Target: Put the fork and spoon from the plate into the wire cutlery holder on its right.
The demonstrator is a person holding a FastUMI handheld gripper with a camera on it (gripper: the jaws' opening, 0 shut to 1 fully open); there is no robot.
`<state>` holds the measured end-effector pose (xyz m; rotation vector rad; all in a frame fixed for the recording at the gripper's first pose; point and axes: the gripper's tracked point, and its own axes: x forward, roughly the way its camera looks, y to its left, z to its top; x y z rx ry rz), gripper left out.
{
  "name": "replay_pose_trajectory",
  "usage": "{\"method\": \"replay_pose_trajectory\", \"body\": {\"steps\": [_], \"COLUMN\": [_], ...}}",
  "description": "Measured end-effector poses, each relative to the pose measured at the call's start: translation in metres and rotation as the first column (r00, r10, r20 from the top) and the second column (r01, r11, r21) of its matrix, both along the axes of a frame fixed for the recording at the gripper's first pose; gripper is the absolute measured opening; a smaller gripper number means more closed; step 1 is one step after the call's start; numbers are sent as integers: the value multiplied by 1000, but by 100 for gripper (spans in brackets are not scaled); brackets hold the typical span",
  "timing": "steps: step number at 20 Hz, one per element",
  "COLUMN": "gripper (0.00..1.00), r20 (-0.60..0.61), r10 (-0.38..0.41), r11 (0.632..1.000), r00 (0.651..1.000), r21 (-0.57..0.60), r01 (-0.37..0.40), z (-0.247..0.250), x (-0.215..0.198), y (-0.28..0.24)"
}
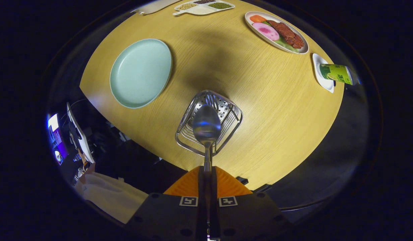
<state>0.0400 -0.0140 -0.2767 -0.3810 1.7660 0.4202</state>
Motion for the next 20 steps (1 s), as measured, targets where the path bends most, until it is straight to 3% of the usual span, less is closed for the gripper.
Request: {"method": "replay_pose_trajectory", "body": {"steps": [5, 7, 8, 10, 13, 14, 17, 20], "gripper": [15, 27, 38, 70, 85, 97, 97, 100], "r20": [25, 40, 55, 88, 157, 195, 315, 439], "r10": [-22, -18, -20, -41, -86, -99, -174, -308], "r11": [999, 999, 998, 996, 986, 982, 961, 914], "r00": [999, 999, 998, 995, 984, 976, 933, 844], "r21": [35, 45, 60, 87, 156, 180, 261, 381], "r01": [21, 17, 17, 33, 61, 64, 91, 136], "z": [-1, 2, 5, 10, 28, 37, 68, 112], "x": [12, 12, 12, 12, 12, 14, 16, 17], "y": [9, 8, 8, 10, 15, 16, 19, 25]}}
